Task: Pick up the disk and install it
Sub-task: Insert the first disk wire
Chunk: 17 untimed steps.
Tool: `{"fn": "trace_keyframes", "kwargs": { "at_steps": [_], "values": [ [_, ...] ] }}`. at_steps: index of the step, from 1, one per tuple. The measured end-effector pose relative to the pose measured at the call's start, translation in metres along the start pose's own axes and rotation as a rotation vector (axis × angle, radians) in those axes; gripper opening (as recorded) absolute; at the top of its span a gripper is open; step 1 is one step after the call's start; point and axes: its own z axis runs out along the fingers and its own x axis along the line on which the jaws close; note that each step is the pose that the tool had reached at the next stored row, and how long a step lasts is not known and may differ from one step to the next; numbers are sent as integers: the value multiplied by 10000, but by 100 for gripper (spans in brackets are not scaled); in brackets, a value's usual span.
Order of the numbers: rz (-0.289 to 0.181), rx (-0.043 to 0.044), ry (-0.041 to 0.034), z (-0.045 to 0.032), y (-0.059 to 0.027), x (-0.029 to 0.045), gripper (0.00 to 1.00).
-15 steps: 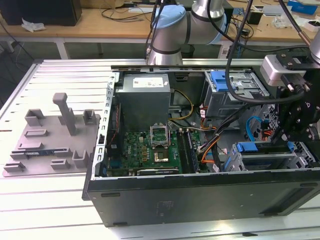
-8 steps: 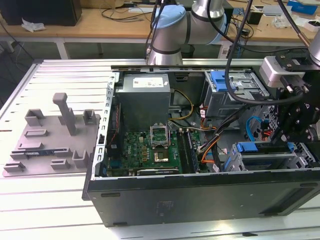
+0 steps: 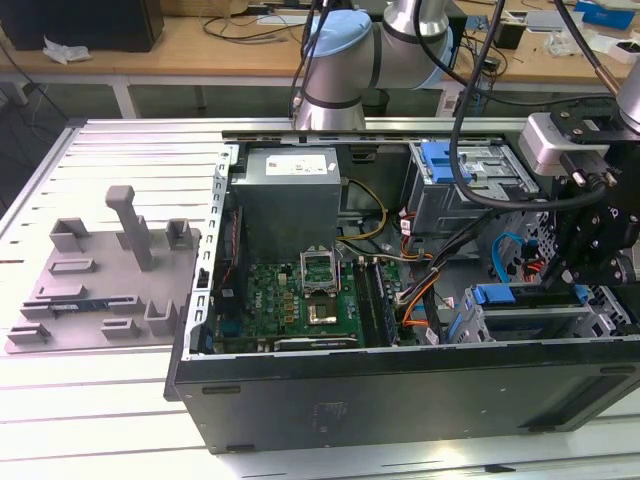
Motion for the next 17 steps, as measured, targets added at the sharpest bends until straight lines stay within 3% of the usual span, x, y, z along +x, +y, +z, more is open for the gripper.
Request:
{"fn": "trace_keyframes", "kwargs": {
  "at_steps": [5, 17],
  "values": [
    [0, 0, 3, -35, -1, 0, 17],
    [0, 0, 5, -41, 0, -13, 17]
  ]
}}
